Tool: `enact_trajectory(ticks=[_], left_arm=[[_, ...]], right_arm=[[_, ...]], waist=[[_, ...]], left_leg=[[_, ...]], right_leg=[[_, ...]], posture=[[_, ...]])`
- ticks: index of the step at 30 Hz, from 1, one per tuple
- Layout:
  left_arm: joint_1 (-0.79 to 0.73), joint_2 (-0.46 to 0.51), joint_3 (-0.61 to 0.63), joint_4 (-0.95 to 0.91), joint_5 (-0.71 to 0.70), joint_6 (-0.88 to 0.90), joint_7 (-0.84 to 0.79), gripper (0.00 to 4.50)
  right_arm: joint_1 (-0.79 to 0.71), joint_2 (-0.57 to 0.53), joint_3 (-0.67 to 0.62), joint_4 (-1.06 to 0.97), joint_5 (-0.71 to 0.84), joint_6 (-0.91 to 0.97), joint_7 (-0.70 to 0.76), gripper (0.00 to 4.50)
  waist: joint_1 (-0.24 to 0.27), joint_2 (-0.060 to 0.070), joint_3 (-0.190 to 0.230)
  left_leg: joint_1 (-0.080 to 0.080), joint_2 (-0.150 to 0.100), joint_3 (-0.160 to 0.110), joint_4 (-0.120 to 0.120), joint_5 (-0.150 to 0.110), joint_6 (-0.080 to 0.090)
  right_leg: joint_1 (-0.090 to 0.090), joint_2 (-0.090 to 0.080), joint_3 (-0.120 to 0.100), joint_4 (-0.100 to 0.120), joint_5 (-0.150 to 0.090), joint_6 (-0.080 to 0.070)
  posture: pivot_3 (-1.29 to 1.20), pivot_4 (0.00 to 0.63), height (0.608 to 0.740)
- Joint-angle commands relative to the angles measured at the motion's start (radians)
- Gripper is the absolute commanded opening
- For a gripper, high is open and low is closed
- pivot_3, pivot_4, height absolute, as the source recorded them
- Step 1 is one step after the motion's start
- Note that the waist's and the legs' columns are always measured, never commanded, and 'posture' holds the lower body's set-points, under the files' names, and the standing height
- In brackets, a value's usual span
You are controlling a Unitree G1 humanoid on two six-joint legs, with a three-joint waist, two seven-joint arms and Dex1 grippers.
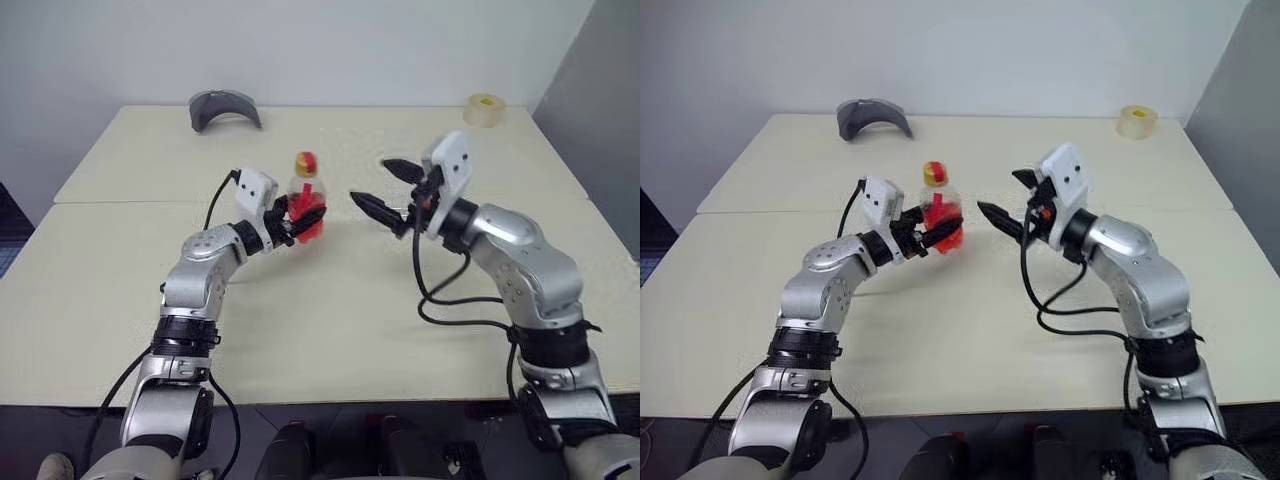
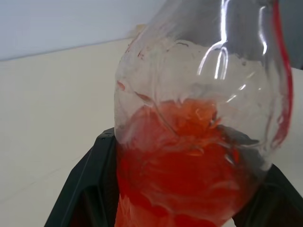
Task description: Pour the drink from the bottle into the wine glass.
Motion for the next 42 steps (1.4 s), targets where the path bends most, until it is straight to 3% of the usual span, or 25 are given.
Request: enact_trajectory(ticks=[1, 12, 28, 31, 38, 42], left_arm=[[-0.034, -0.004, -0.002, -0.072, -0.043, 0.055, -0.006, 2.49], [-0.107, -0.029, -0.024, 0.006, -0.034, 0.042, -0.083, 2.47], [-0.13, -0.053, -0.035, 0.039, -0.019, 0.026, -0.122, 2.44], [-0.13, -0.051, -0.038, 0.042, -0.021, 0.021, -0.122, 2.44], [-0.125, -0.051, -0.039, 0.036, -0.022, 0.023, -0.123, 2.44], [-0.113, -0.05, -0.039, 0.011, -0.027, 0.037, -0.118, 2.3]], right_arm=[[-0.07, 0.03, -0.012, 0.037, 0.01, -0.014, 0.003, 4.3], [-0.157, 0.074, -0.03, 0.086, 0.112, 0.039, 0.098, 4.3], [-0.176, 0.089, -0.034, 0.099, 0.106, 0.041, 0.073, 4.3], [-0.182, 0.092, -0.041, 0.11, 0.106, 0.036, 0.07, 3.69], [-0.195, 0.103, -0.062, 0.128, 0.112, 0.039, 0.057, 1.28], [-0.196, 0.108, -0.063, 0.126, 0.112, 0.038, 0.058, 1.28]], waist=[[0.0, 0.0, 0.0], [-0.002, 0.0, 0.0], [-0.002, 0.001, 0.0], [-0.002, 0.001, 0.0], [-0.002, 0.001, 0.0], [-0.002, 0.001, 0.0]], left_leg=[[0.0, 0.0, 0.0, 0.0, 0.0, 0.0], [0.0, 0.0, 0.0, 0.0, 0.0, 0.0], [-0.001, 0.0, 0.0, 0.0, 0.0, 0.0], [-0.001, 0.0, 0.0, 0.0, 0.0, 0.0], [-0.001, 0.0, 0.0, 0.0, 0.0, 0.0], [-0.001, 0.0, 0.0, 0.0, 0.0, 0.0]], right_leg=[[0.0, 0.0, 0.0, 0.0, 0.0, 0.0], [0.0, 0.0, 0.0, 0.0, 0.0, 0.0], [-0.001, 0.0, 0.0, 0.001, 0.0, 0.0], [-0.001, 0.0, 0.0, 0.001, 0.0, 0.0], [-0.002, 0.0, 0.0, 0.001, 0.0, 0.0], [-0.002, 0.0, 0.0, 0.001, 0.0, 0.0]], posture=[[0.0, 0.15, 0.74], [0.0, 0.15, 0.74], [0.0, 0.15, 0.74], [0.0, 0.15, 0.74], [0.0, 0.15, 0.74], [0.0, 0.15, 0.74]])
